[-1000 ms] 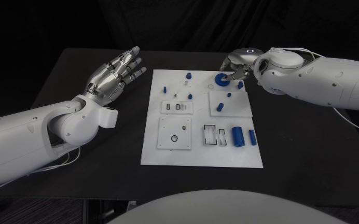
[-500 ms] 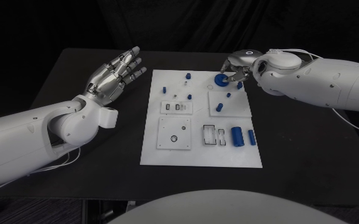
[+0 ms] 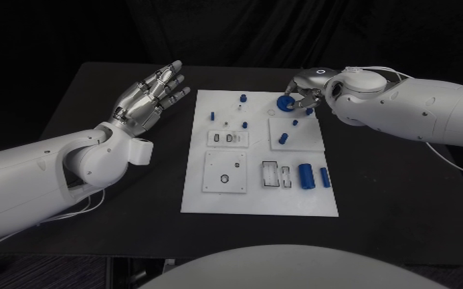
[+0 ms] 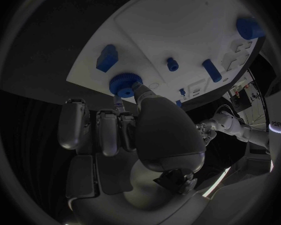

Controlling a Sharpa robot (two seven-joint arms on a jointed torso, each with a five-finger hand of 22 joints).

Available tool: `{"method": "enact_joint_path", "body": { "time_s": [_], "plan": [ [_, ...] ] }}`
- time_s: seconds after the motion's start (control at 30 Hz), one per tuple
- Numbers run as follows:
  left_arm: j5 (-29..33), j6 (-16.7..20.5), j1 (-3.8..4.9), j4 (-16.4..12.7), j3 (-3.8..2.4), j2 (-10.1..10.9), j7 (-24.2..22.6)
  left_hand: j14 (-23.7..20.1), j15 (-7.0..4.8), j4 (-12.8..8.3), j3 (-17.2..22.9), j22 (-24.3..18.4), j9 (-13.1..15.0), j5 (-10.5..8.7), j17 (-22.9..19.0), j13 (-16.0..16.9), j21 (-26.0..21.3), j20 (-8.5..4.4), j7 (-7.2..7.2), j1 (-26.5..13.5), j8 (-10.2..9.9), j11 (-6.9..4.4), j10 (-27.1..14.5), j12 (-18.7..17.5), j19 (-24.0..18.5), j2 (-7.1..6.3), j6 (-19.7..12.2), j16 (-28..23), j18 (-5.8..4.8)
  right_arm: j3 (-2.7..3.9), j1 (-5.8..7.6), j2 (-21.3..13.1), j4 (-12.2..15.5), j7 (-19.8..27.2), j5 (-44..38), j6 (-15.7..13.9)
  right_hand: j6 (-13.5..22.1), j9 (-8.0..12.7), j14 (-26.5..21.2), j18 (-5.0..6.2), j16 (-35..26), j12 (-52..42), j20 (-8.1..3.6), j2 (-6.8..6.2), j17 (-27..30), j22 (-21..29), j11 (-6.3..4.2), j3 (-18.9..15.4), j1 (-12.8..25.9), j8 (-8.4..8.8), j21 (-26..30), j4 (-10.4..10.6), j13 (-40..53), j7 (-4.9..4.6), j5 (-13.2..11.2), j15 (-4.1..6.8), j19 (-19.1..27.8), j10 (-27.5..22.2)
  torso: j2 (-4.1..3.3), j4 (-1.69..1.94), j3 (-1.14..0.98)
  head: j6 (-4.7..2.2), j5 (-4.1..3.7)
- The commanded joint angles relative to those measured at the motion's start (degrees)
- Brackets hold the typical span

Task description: Assemble the parts on the task board

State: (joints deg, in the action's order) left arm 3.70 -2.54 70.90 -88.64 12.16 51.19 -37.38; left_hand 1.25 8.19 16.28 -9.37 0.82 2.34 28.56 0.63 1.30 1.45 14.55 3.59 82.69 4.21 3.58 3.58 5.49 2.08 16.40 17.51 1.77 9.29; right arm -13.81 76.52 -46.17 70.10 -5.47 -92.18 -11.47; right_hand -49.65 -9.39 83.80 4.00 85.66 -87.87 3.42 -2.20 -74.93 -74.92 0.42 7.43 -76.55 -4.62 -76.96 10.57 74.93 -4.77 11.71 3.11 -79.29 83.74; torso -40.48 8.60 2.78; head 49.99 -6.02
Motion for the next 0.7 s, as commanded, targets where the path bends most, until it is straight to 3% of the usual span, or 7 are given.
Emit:
{"method": "enact_joint_path", "body": {
  "time_s": [0.03,0.17,0.27,0.37,0.53,0.67,0.7],
  "plan": [
    [-0.1,-0.9,-0.05,0.0,-0.07,-0.1,-0.3,0.1,0.43,0.0,0.2,0.1,0.1,0.26,0.1,0.1,0.2,0.47,0.07,0.4,0.3,-0.13,-0.2,0.2,0.1,-0.04,0.2,0.3,1.05,-0.11,-0.54,0.2,-0.3,-0.9,-0.8,0.2,-1.1,-0.8,1.6,-0.28,-0.3,0.2,0.12,0.16,-6.9,-6.7,0.21,0.1,-0.9,-0.75,0.3,-0.7,11.7,0.08,0.9,-0.12,0.3,0.6,-0.03,0.09,-0.07,0.01,0.0],
    [-0.1,-1.0,-0.05,0.0,-0.07,-0.2,-0.2,0.1,0.43,0.0,0.2,0.1,0.1,0.26,0.1,0.1,0.2,0.47,0.07,0.4,0.3,-0.13,-0.2,0.2,0.1,-0.04,0.2,0.3,1.05,-0.11,-0.77,0.5,-0.4,-0.7,-1.9,-0.3,-3.5,-2.5,1.6,-0.29,-0.4,0.1,-0.02,0.45,-7.1,-6.9,-0.08,0.5,-1.9,-2.37,0.3,-1.6,11.9,0.6,2.7,0.14,0.3,0.8,-0.03,0.0,-0.01,0.01,0.2],
    [-0.1,-1.1,-0.06,0.0,-0.07,-0.2,-0.2,0.1,0.43,0.0,0.2,0.1,0.1,0.26,0.1,0.1,0.2,0.47,0.07,0.4,0.3,-0.13,-0.2,0.2,0.1,-0.04,0.2,0.3,1.05,-0.11,-0.88,0.5,-0.5,-0.2,-2.5,-1.1,-6.8,-6.1,1.9,-0.44,-0.2,-0.1,-0.51,1.14,-7.6,-7.5,-0.6,1.5,-4.5,-6.34,-0.2,-4.1,12.3,1.4,7.2,0.69,-0.3,1.5,-0.02,0.0,0.01,0.01,0.25],
    [-0.1,-1.1,-0.07,0.1,-0.07,-0.1,-0.1,0.1,0.43,0.0,0.2,0.1,0.1,0.26,0.1,0.1,0.2,0.47,0.07,0.4,0.3,-0.13,-0.2,0.2,0.1,-0.04,0.2,0.3,1.05,-0.11,-0.95,0.4,-0.5,0.6,-2.9,-2.6,-7.0,-10.2,2.3,-0.64,0.0,-0.4,-0.76,1.59,-8.1,-8.1,-0.79,1.8,-5.3,-10.26,-0.7,-5.4,12.8,1.56,10.2,0.94,-0.9,2.4,0.0,0.01,0.01,0.01,0.23],
    [-0.1,-1.2,-0.08,0.0,-0.07,0.1,0.1,0.1,0.5,0.0,0.3,0.1,0.1,0.32,0.1,0.1,0.2,0.49,0.14,0.5,0.3,-0.12,-0.2,0.2,0.1,-0.04,0.2,0.3,1.04,-0.1,-0.99,0.1,0.0,1.9,-3.2,-5.9,-4.6,-15.9,3.1,-1.02,0.5,-0.9,-0.99,1.89,-9.3,-9.3,-0.86,1.9,-4.9,-15.14,-2.2,-6.1,13.5,1.32,10.9,1.07,-2.3,3.7,-0.02,0.06,-0.03,0.01,0.28],
    [-0.1,-1.2,-0.08,-0.1,-0.07,0.1,0.1,0.2,0.52,0.0,0.3,0.1,0.1,0.34,0.1,0.1,0.2,0.5,0.21,0.6,0.3,-0.13,-0.2,0.2,0.1,-0.03,0.3,0.4,1.03,-0.08,-0.65,-0.3,1.3,2.3,-3.3,-7.3,-4.2,-17.5,3.3,-1.14,0.7,-1.2,-1.08,1.83,-9.6,-9.7,-0.95,2.0,-4.7,-16.46,-2.7,-6.1,13.9,1.36,11.2,1.07,-2.7,4.4,0.0,0.14,-0.04,0.01,0.26],
    [-0.1,-1.2,-0.08,-0.1,-0.07,0.1,0.1,0.2,0.52,0.0,0.3,0.1,0.1,0.34,0.1,0.1,0.2,0.5,0.21,0.6,0.3,-0.13,-0.2,0.2,0.1,-0.03,0.3,0.4,1.03,-0.07,-0.33,-0.4,1.8,2.4,-3.3,-7.4,-4.1,-18.3,3.7,-1.32,1.1,-1.5,-1.14,1.64,-10.2,-10.1,-0.97,2.1,-4.7,-17.23,-3.3,-6.2,14.3,1.39,12.7,1.14,-3.3,5.0,0.01,0.12,-0.01,0.01,0.3]
  ]
}}
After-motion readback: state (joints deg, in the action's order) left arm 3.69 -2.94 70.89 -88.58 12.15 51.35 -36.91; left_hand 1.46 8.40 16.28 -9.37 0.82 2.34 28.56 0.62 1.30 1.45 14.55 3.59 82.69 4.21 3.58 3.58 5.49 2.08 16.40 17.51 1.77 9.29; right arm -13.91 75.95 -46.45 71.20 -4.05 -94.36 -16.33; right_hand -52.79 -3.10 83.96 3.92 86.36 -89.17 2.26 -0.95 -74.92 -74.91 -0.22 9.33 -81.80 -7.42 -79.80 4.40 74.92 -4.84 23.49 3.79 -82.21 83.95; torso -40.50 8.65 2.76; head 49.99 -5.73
